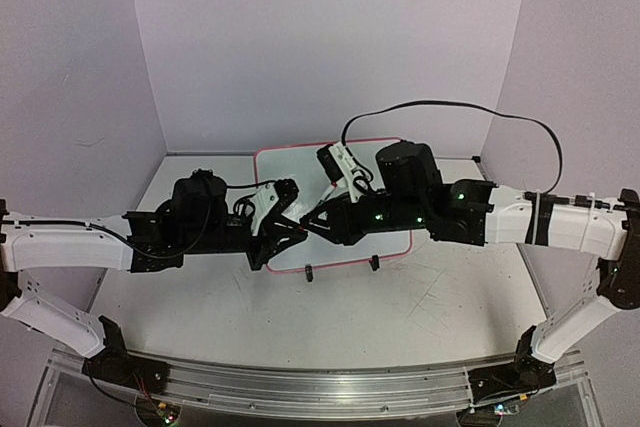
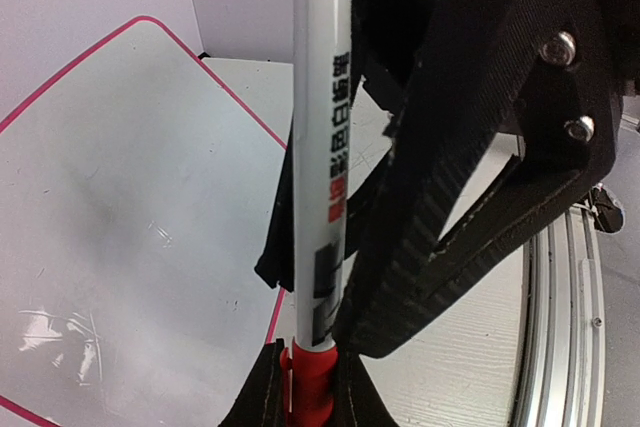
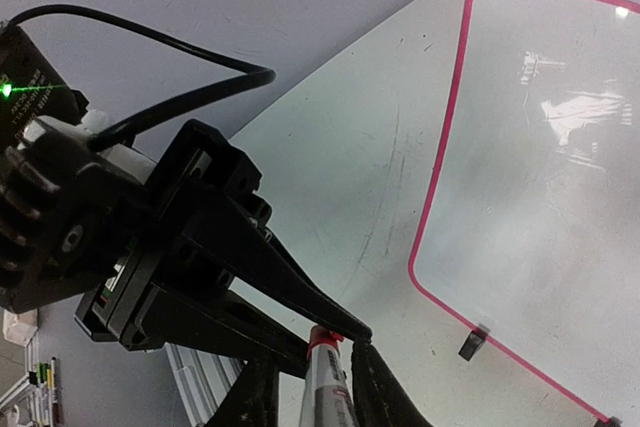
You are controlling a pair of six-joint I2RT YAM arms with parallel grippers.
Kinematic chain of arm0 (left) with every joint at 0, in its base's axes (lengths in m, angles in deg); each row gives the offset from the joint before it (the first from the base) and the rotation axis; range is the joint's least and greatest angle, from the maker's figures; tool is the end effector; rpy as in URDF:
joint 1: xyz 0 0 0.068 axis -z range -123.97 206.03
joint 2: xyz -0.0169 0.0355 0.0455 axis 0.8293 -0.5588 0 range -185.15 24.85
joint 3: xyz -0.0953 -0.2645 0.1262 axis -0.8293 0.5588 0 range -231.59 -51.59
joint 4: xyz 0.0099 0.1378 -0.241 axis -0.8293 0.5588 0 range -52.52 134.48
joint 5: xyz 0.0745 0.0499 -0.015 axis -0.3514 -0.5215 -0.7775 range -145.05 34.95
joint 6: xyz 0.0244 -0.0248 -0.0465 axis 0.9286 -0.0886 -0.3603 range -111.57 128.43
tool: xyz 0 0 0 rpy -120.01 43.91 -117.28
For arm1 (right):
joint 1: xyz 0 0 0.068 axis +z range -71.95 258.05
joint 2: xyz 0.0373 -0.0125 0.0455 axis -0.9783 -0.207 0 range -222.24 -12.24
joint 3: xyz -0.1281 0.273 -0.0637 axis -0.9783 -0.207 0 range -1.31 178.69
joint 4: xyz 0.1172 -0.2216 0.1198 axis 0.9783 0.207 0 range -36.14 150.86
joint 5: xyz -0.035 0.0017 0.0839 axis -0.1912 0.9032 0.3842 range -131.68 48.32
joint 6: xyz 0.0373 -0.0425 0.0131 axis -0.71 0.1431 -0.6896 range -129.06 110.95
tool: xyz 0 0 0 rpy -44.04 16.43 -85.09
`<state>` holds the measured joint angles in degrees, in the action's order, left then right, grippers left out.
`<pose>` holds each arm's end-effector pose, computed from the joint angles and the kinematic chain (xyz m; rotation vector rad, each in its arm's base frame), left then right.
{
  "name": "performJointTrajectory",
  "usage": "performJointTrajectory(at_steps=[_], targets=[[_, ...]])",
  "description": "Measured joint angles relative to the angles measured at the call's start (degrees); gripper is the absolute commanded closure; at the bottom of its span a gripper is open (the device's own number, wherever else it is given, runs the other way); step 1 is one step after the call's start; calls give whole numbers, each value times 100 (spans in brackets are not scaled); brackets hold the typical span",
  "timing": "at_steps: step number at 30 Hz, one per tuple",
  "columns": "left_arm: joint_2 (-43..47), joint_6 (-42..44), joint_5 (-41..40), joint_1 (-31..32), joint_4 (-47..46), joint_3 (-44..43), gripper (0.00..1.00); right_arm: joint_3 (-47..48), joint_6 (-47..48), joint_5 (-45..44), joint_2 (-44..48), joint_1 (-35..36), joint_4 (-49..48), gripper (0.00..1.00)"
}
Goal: Write a sentence on the whiteboard
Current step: Open the pen cap of the whiteboard marker.
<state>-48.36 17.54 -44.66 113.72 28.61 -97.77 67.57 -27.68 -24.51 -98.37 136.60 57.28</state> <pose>0.1558 -0.2604 0.2995 1.1798 1.5562 -0.7420 0.1849 0.3259 0.3525 -0.9201 1.8933 1.1500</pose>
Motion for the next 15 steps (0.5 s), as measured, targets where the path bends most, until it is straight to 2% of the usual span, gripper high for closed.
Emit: performJointTrajectory(at_steps=[2, 8, 11, 14, 15], targets=[[1, 0, -4, 0, 5, 0, 100, 0, -9, 29, -26, -3, -1, 71], [1, 0, -1, 0, 80, 0, 100, 2, 4, 57, -73, -4, -22, 76], [1, 2, -1, 0, 98, 0, 100, 2, 8, 57, -84, -3, -26, 84], [1, 2, 1, 0, 101, 0, 100, 2, 27, 53, -89, -3, -33, 98], [1, 2, -2, 0, 101, 0, 100, 2, 49, 55, -89, -6, -36, 100]])
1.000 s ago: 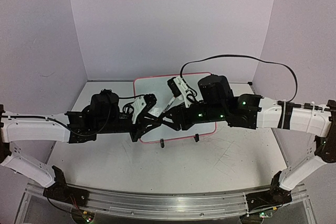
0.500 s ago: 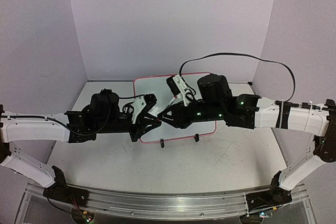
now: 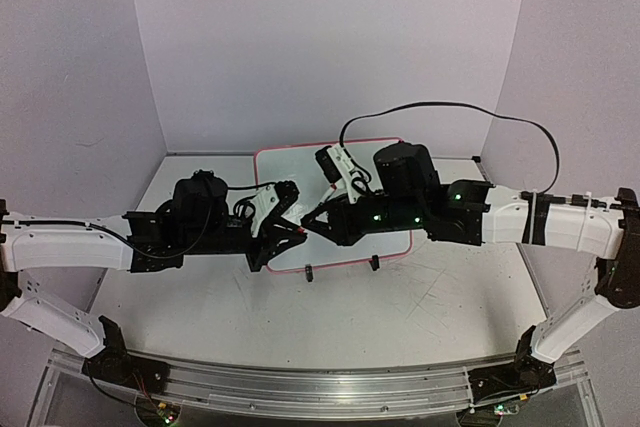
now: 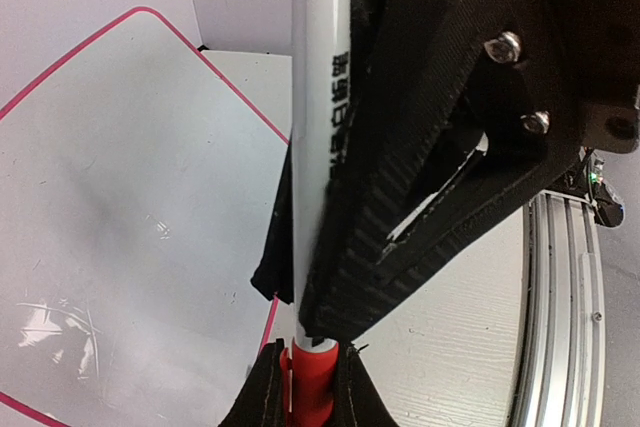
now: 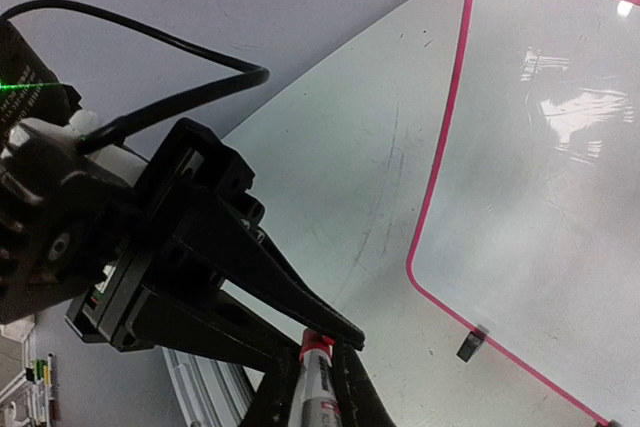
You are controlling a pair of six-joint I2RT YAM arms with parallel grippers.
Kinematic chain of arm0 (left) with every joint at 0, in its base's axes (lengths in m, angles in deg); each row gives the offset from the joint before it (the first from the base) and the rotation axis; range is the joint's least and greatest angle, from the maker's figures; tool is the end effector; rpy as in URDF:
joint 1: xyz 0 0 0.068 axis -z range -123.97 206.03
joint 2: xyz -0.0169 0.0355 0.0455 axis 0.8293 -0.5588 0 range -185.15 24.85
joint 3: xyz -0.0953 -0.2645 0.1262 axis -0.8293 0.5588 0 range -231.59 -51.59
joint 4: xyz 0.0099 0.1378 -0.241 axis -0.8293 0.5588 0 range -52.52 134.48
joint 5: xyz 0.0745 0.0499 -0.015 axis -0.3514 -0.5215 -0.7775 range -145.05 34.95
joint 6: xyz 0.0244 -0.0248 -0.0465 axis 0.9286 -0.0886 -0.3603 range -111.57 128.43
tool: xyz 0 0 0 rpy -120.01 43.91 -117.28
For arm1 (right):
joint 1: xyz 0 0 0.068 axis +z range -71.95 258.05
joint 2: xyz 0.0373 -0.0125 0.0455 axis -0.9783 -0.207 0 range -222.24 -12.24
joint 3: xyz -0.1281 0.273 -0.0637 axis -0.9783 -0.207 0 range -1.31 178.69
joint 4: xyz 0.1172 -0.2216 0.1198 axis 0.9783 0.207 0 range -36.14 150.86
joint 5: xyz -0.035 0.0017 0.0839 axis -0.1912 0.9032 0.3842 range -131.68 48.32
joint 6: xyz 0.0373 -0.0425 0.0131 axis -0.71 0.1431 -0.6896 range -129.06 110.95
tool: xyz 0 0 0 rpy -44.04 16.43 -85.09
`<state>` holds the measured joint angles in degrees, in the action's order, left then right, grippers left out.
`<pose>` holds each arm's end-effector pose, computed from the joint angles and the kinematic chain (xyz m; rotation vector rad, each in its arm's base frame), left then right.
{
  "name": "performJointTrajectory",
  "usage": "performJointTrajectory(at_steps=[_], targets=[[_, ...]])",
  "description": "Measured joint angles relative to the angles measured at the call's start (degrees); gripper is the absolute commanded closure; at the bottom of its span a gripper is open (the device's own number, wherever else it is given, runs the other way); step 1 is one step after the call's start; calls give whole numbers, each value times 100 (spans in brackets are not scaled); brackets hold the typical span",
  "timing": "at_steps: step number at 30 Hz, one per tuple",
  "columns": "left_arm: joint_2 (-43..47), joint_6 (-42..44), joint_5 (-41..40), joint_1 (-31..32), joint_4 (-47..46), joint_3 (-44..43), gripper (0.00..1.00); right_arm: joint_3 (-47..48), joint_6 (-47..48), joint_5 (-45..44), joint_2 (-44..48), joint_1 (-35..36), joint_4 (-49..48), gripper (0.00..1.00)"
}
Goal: Write a sentence on the whiteboard
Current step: Open the pen cap of the whiteboard marker, then place the pen cap at the center of the board.
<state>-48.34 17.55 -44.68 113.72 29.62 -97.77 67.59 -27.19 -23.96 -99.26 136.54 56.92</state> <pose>0.1554 -0.2598 0.2976 1.1885 1.5716 -0.7378 0.1869 0.3292 0.3478 -0.9357 1.8958 1.1498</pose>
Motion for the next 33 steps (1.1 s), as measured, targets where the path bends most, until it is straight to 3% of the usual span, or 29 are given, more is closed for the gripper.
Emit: performJointTrajectory(at_steps=[17, 23, 29, 33], targets=[[-4, -11, -41, 17, -94, 0, 100, -378, -266, 122, 201, -154, -447, 100], [-46, -115, -137, 93, -243, 39, 100, -1040, -547, -39, 957, -359, -980, 100], [-22, -505, -335, -4, -93, 376, 100, -1635, -598, -1076, 2234, -1510, -1220, 100], [319, -1151, -1138, 11, 248, 618, 100, -1838, -190, -1377, 2735, -1601, -1251, 100]])
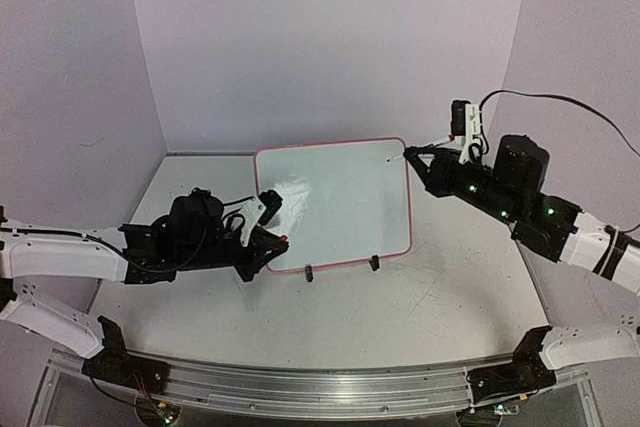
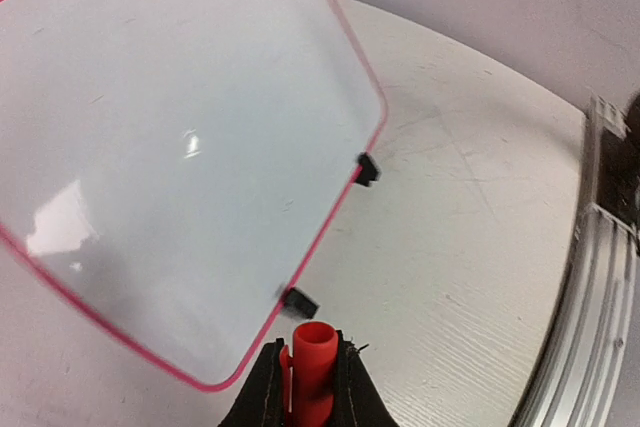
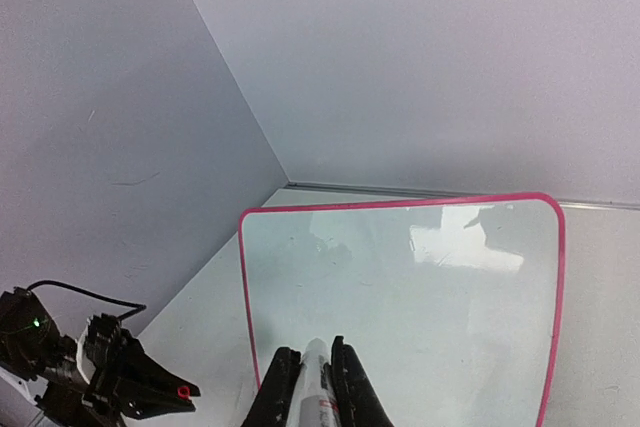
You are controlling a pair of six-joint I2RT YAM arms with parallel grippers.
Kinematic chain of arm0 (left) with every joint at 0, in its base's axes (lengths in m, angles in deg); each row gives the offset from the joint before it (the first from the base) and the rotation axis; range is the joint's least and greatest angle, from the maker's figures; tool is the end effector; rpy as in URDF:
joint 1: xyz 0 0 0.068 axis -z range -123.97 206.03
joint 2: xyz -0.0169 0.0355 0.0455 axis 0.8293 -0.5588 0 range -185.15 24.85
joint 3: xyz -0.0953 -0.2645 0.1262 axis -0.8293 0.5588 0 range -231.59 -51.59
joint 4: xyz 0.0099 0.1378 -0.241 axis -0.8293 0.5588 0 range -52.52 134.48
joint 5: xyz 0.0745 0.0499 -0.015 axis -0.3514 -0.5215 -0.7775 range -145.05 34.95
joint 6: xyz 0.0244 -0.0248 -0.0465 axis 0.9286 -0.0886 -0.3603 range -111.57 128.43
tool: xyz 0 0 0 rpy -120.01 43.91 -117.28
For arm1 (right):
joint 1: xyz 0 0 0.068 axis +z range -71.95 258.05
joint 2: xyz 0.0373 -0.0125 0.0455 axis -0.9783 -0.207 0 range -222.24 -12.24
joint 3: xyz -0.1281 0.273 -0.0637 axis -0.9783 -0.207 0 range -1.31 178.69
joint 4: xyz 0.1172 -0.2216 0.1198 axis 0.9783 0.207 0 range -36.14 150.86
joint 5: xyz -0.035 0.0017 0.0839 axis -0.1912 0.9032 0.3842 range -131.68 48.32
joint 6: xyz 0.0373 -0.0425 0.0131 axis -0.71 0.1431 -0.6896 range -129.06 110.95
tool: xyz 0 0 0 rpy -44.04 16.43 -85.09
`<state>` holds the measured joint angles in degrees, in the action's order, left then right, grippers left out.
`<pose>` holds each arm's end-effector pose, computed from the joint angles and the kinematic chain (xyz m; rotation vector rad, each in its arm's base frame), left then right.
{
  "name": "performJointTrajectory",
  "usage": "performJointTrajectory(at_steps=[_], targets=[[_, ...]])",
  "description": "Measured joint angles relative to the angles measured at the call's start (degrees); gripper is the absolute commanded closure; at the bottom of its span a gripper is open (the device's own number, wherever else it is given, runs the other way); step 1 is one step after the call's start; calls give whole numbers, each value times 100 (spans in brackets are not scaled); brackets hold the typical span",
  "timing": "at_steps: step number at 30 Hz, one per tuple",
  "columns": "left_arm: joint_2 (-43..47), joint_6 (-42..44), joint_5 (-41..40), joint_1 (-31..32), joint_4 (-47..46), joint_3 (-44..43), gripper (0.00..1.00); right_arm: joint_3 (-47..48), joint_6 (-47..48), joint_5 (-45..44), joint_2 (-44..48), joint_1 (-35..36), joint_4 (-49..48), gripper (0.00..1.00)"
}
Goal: Write a sentence on the whiteboard
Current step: Place the pen cap at the center of the board.
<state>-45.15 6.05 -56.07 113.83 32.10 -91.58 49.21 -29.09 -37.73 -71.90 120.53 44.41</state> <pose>0.1495 -0.2361 0.2683 0.9482 1.8307 -0.6472 0.1841 0.1725 0.3909 -0.3746 1.5962 0.9031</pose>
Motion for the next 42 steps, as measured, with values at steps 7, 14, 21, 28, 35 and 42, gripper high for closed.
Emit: performJointTrajectory(at_steps=[7, 14, 21, 28, 35, 42], targets=[[640, -2375, -2024, -383, 1428, 38, 100, -20, 701, -28, 302, 5, 382, 100], [-58, -3788, -2379, -1401, 2578, 157, 100, -57, 842, 142, 328, 7, 423, 100], [-1540, -3974, -2365, -1425, 2915, -101, 94, -262, 741, 407, 272, 29, 319, 100], [-1858, -4056, -2369, -1425, 3045, -133, 73, -369, 642, 471, 272, 48, 278, 100], [-1858, -4076, -2382, -1425, 3055, -142, 61, -415, 588, 485, 242, 59, 163, 100], [-1282, -4133, -2411, -1081, 3193, -189, 32, -437, 585, 491, 196, 59, 127, 100]])
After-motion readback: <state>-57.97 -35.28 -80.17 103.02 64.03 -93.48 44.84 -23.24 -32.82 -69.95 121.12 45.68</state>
